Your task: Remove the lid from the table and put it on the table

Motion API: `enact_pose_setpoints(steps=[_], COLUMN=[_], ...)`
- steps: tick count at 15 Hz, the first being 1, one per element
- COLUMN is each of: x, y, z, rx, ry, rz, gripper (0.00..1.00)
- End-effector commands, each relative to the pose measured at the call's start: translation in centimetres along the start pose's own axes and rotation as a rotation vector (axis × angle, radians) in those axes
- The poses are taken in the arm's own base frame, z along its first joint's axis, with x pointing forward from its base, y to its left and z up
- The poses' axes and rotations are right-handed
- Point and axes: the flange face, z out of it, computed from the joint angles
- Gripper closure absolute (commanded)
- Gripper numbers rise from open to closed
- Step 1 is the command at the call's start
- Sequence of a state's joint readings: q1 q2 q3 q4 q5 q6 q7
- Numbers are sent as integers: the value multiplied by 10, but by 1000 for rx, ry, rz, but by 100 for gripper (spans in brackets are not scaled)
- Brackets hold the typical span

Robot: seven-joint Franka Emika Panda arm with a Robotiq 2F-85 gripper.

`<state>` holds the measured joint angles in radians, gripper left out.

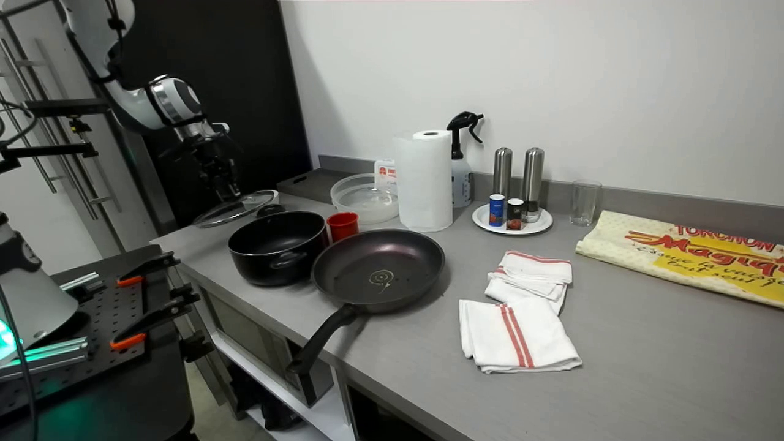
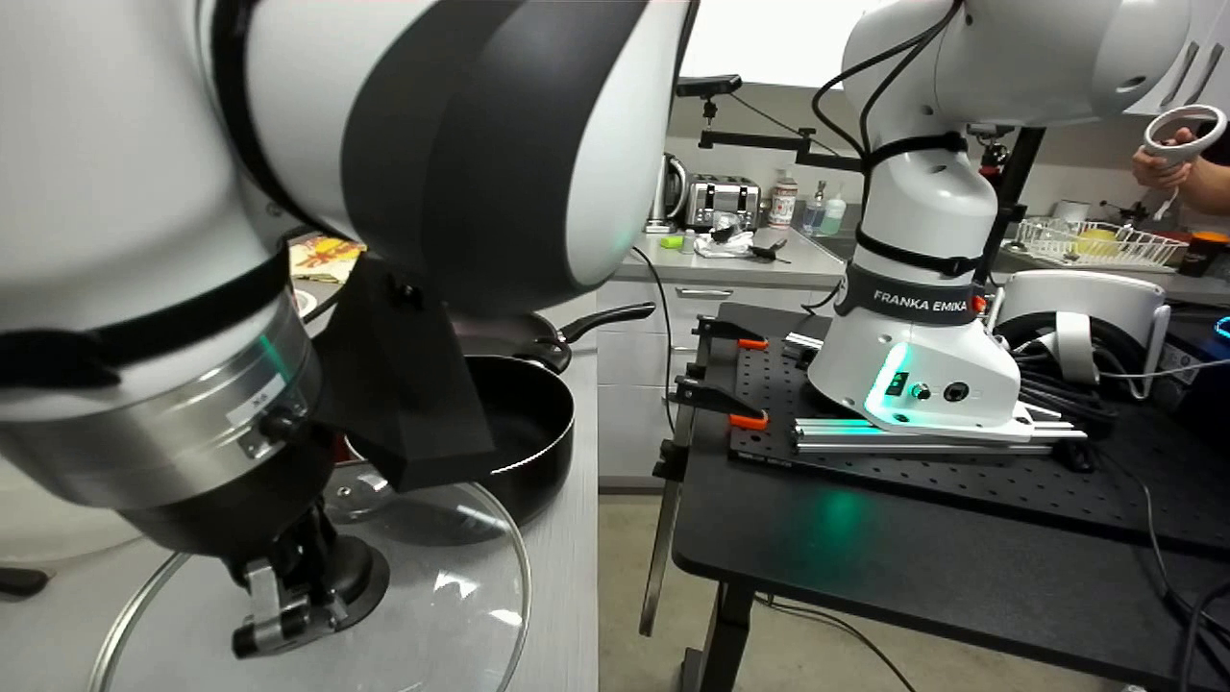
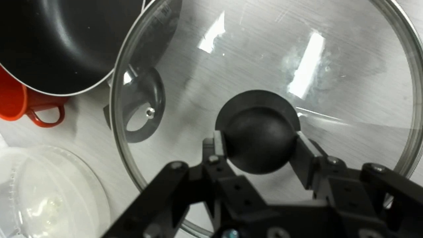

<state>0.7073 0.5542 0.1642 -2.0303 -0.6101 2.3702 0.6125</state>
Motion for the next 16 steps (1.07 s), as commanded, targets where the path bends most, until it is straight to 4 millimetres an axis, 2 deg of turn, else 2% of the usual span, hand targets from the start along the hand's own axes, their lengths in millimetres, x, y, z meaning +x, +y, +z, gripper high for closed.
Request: enact_pose_setpoints(steps=[1, 11, 16], x=[3, 4, 9], y=[-12, -44, -60], z=[-3, 0, 9], rx=[3, -5, 3], ry=[2, -1, -6], rz=[-36, -133, -192], gripper=[75, 75, 75])
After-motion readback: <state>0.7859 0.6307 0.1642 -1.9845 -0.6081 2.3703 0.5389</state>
